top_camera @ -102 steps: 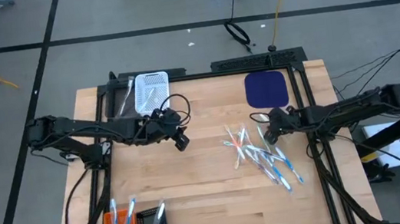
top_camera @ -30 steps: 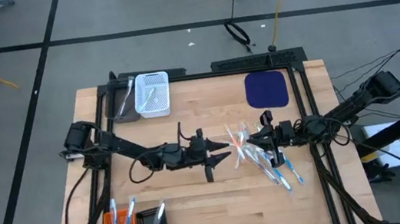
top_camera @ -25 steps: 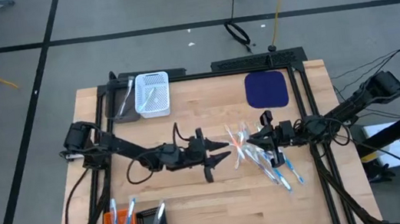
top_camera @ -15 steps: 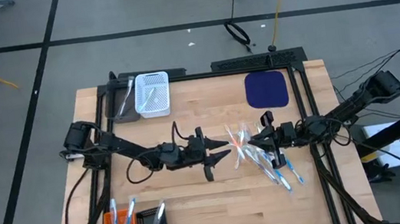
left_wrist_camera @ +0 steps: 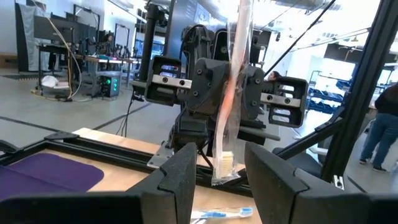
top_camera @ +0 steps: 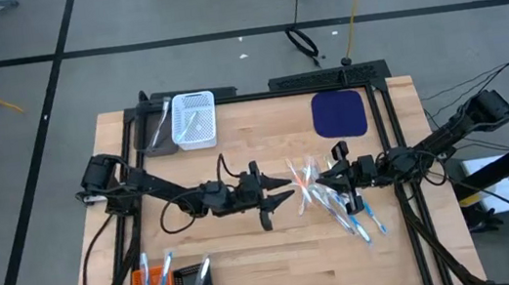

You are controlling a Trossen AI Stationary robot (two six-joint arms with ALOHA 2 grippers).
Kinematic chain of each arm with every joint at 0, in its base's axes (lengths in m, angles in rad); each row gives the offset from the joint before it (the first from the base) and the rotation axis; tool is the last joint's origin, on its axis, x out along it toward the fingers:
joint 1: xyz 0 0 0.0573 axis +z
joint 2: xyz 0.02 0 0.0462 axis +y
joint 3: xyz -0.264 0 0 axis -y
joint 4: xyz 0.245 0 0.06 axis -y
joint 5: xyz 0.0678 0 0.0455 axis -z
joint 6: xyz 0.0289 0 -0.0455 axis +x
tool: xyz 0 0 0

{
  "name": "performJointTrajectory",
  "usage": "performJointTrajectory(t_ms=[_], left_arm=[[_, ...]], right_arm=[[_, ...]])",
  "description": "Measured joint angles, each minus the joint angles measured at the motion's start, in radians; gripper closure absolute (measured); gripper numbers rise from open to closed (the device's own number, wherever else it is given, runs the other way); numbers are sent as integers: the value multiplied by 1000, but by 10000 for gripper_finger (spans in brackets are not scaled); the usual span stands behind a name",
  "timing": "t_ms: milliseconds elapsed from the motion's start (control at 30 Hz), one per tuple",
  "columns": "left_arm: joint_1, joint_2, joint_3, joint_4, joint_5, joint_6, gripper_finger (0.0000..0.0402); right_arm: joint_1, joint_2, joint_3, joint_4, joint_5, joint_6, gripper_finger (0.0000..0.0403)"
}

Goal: Pick & Place Toothbrushes
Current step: Put the orange toothbrush into the black bin

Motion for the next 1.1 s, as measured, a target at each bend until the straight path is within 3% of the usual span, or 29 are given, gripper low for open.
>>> performJointTrajectory(t_ms=[1100], left_arm=[[-13,7,0,-12,1,0,266]], right_arm=[[0,0,0,6,-26,-11,394]])
